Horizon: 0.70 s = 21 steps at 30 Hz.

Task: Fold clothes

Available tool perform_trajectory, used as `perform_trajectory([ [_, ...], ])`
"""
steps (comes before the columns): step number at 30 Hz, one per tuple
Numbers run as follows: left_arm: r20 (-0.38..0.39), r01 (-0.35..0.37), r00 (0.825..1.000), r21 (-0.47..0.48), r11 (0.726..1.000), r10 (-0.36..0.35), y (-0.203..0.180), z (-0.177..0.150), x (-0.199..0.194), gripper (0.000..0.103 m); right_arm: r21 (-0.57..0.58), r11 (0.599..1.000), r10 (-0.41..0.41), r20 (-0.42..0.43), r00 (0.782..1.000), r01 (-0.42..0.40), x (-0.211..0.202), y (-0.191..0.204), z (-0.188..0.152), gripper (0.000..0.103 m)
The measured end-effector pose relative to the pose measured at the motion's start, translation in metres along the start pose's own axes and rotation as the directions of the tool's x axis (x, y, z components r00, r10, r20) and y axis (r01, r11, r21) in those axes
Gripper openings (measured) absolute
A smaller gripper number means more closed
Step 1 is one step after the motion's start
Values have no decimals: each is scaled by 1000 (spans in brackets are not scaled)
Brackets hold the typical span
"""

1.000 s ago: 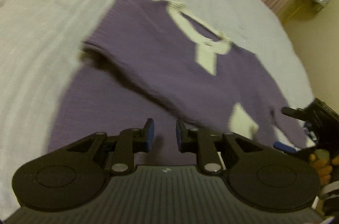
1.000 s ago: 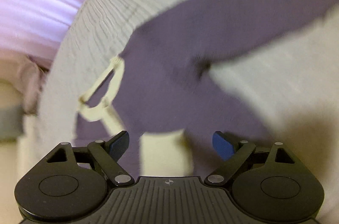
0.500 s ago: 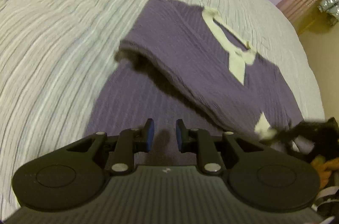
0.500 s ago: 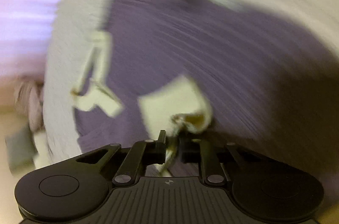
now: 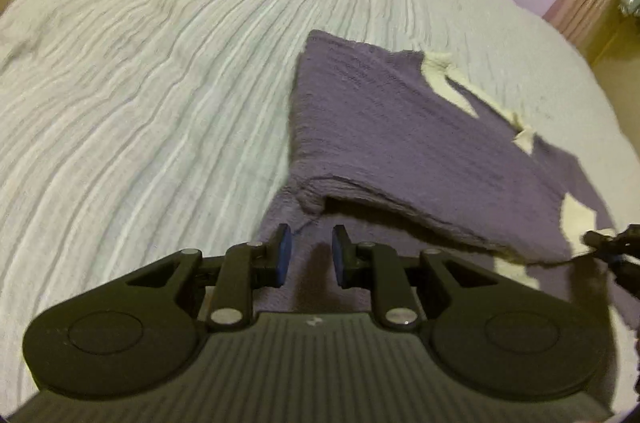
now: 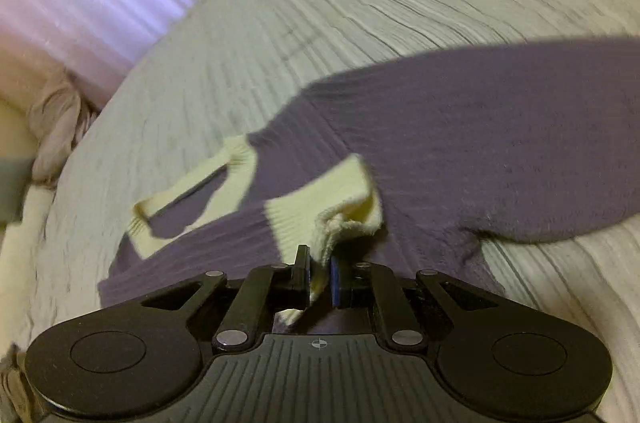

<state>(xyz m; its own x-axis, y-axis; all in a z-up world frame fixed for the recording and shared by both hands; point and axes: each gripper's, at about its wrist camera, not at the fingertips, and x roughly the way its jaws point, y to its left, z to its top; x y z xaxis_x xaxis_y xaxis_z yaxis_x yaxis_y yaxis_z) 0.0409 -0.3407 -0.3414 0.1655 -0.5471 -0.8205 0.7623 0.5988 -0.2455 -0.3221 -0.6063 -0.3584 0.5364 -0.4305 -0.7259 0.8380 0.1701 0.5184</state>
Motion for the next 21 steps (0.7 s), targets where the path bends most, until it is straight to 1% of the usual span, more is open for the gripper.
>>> perform_trajectory([
  [1,4,-1,1000,0,1000,1,0,1,-2,16,12,1000,-27,-22,999,27,9,-7,-1,9],
  [4,21,4,1000,16,1000,-5,-3,6,-8,16,-53,998,-14,45,999,17,4,6,0,9],
  [6,36,15,999,40,999,-16,-9,9,-12,16,-113,992,-42,59,997,48,3,15,-2,9],
  [8,45,29,998,58,998,-32,-16,14,-14,16,-136,985,-111,-8,994,109,10,17,-5,9],
  [11,61,63,996,80,995,-68,-27,19,-14,16,-119,984,-136,-14,991,134,7,15,-8,11],
  [12,64,69,995,94,993,-75,-31,20,-12,16,-131,979,-153,20,988,155,0,18,-7,21],
  [13,65,73,995,108,991,-80,-34,21,-9,16,-153,970,-182,70,981,191,-6,23,-8,38],
  [14,65,72,995,121,990,-80,-38,22,-5,16,-174,958,-209,120,971,228,-11,28,-9,42],
  [15,66,71,995,130,989,-80,-41,23,0,16,-194,946,-228,168,959,258,-16,33,-9,43],
  [16,65,74,994,137,988,-83,-44,23,5,16,-218,942,-213,195,957,254,-18,38,-11,43],
  [18,48,81,995,148,986,-89,-47,22,18,18,-266,945,-146,185,972,193,-18,39,-11,43],
  [19,22,71,997,155,985,-75,-48,20,27,18,-289,944,-124,137,983,159,-11,37,-13,43],
  [20,-1,54,999,161,986,-54,-49,18,35,17,-299,942,-136,72,988,152,0,31,-15,43],
  [21,-19,36,999,166,985,-33,-50,17,42,16,-281,945,-164,28,986,165,8,23,-15,43],
])
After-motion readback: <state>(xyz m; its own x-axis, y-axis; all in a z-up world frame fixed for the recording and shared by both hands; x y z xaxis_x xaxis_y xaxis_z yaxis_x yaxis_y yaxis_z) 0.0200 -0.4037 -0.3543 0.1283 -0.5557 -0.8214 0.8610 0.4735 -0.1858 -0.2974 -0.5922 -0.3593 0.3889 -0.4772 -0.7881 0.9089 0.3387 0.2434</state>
